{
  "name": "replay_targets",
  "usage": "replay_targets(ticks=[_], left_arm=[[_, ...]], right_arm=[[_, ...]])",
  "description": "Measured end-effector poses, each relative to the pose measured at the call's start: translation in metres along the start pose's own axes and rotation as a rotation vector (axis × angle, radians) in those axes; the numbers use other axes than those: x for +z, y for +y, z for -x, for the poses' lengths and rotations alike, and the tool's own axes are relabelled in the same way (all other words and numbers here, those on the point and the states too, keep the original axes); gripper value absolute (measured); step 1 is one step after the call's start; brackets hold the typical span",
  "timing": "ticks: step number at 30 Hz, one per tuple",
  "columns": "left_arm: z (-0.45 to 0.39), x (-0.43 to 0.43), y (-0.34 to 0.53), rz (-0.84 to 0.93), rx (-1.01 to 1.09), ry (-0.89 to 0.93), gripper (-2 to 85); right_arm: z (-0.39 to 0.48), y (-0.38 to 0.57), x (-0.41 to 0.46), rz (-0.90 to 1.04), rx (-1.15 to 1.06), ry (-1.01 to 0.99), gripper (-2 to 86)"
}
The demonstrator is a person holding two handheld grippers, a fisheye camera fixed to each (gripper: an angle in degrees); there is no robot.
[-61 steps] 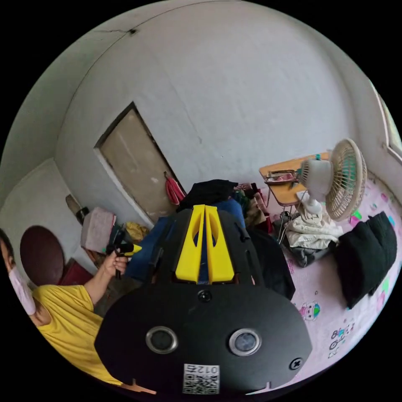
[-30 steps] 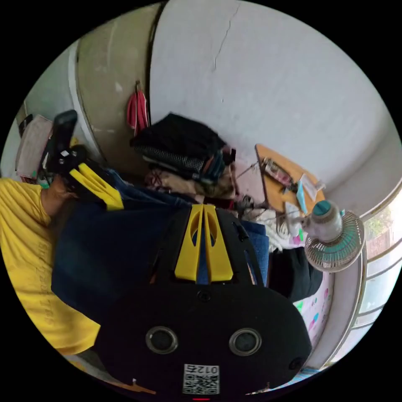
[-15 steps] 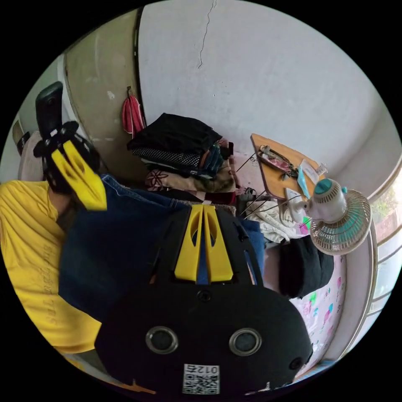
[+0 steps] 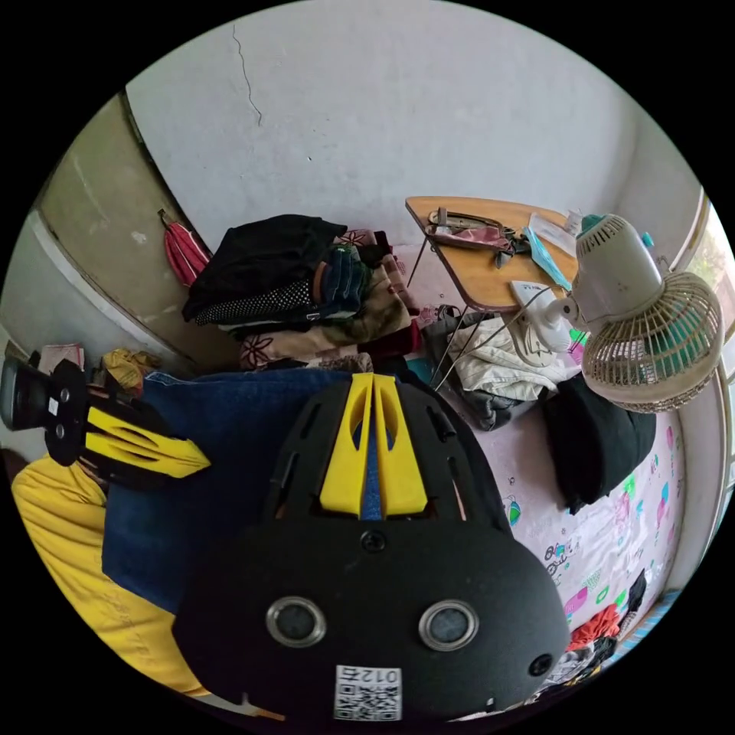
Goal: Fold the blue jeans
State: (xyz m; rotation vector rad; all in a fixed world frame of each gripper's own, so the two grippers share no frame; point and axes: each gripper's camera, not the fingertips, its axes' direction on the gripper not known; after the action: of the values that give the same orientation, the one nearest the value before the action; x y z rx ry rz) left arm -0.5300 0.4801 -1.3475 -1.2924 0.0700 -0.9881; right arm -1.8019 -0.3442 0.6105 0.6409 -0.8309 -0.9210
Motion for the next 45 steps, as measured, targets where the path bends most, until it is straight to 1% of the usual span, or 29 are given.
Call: replay_targets(ticks=[3, 5, 8, 10, 12, 14, 15, 16, 17, 19, 20, 22, 24, 25, 27, 28, 30, 34, 36, 39, 41, 42, 43, 45], left_arm=[[0.004, -0.006, -0.001, -0.005, -0.027, 0.063, 0.3], [0.0, -0.011, -0.001, -0.004, -0.032, 0.071, 0.3], [-0.014, -0.016, 0.002, -0.003, -0.017, 0.022, 0.4], [-0.023, -0.02, 0.003, -0.003, -0.012, -0.023, 0.4], [-0.026, -0.023, 0.004, 0.003, -0.017, -0.045, 0.4], [-0.028, -0.025, 0.004, 0.009, -0.02, -0.056, 0.5], [-0.028, -0.026, 0.004, 0.015, -0.028, -0.064, 0.5], [-0.029, -0.028, 0.004, 0.016, -0.029, -0.077, 0.5], [-0.03, -0.03, 0.004, 0.016, -0.027, -0.082, 0.5], [-0.03, -0.048, 0.008, -0.011, -0.058, -0.12, 0.5], [-0.029, -0.055, 0.01, -0.028, -0.069, -0.139, 0.5], [-0.026, -0.078, 0.021, -0.095, -0.114, -0.175, 0.5], [-0.02, -0.08, 0.024, -0.088, -0.128, -0.15, 0.4], [-0.015, -0.076, 0.023, -0.074, -0.14, -0.135, 0.4], [-0.009, -0.064, 0.018, -0.046, -0.138, -0.091, 0.4], [-0.002, -0.05, 0.014, -0.001, -0.144, -0.051, 0.4], [0.008, -0.031, 0.011, 0.064, -0.159, -0.015, 0.4], [0.028, -0.048, 0.017, -0.023, -0.229, 0.093, 0.4], [0.027, -0.062, 0.022, -0.055, -0.216, 0.075, 0.4], [0.02, -0.071, 0.036, -0.028, -0.186, 0.038, 0.3], [0.016, -0.071, 0.048, -0.002, -0.177, 0.023, 0.3], [0.015, -0.068, 0.057, 0.013, -0.181, 0.01, 0.3], [0.017, -0.064, 0.065, 0.021, -0.19, 0.002, 0.3], [0.023, -0.059, 0.075, -0.002, -0.219, 0.047, 0.3]], right_arm=[[-0.002, 0.009, -0.031, -0.034, -0.014, 0.006, 0.5], [0.001, 0.034, -0.079, -0.136, -0.011, 0.022, 0.5], [0.012, 0.081, -0.138, -0.258, -0.018, -0.025, 0.6], [0.017, 0.109, -0.159, -0.332, -0.007, -0.062, 0.5], [0.018, 0.126, -0.161, -0.335, 0.021, -0.06, 0.5], [0.015, 0.139, -0.137, -0.249, 0.062, -0.05, 0.5], [0.014, 0.143, -0.133, -0.261, 0.067, -0.063, 0.5], [0.01, 0.155, -0.137, -0.333, 0.105, -0.105, 0.6], [0.006, 0.162, -0.146, -0.361, 0.14, -0.161, 0.6], [0.012, 0.17, -0.169, -0.385, 0.153, -0.153, 0.6], [0.027, 0.178, -0.19, -0.43, 0.12, -0.1, 0.6], [0.056, 0.195, -0.221, -0.518, 0.058, -0.064, 0.6], [0.087, 0.211, -0.241, -0.575, -0.024, -0.094, 0.6], [0.106, 0.218, -0.243, -0.577, -0.073, -0.103, 0.5], [0.128, 0.219, -0.231, -0.494, -0.109, -0.059, 0.4], [0.136, 0.215, -0.215, -0.406, -0.107, -0.007, 0.4], [0.141, 0.222, -0.213, -0.461, -0.093, 0.003, 0.2], [0.153, 0.225, -0.252, -0.464, -0.014, -0.062, 0.3], [0.176, 0.236, -0.279, -0.501, -0.053, -0.084, 0.3], [0.224, 0.255, -0.314, -0.527, -0.137, -0.12, 0.4], [0.259, 0.263, -0.321, -0.476, -0.209, -0.147, 0.3], [0.267, 0.263, -0.319, -0.447, -0.227, -0.129, 0.2], [0.278, 0.262, -0.314, -0.397, -0.236, -0.067, 0.1], [0.286, 0.264, -0.319, -0.422, -0.221, -0.072, 0.1]])
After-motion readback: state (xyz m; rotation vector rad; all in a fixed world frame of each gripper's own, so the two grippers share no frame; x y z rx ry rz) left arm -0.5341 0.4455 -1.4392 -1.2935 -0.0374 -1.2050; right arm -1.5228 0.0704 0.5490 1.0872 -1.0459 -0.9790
